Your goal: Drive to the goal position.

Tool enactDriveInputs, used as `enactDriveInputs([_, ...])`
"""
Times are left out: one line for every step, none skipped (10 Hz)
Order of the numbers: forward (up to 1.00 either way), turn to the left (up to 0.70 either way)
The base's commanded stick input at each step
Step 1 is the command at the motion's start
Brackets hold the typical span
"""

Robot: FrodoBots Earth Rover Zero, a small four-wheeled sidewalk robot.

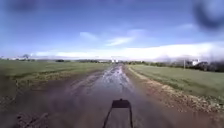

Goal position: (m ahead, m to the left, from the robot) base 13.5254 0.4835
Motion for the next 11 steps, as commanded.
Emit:
enactDriveInputs([0.7, 0.08])
enactDriveInputs([0.7, 0.18])
enactDriveInputs([0.7, 0.35])
enactDriveInputs([0.7, 0.35])
enactDriveInputs([0.7, 0.35])
enactDriveInputs([0.7, 0.35])
enactDriveInputs([0.7, 0.3])
enactDriveInputs([0.7, 0.14])
enactDriveInputs([0.7, 0.0])
enactDriveInputs([0.7, 0.0])
enactDriveInputs([0.7, 0.0])
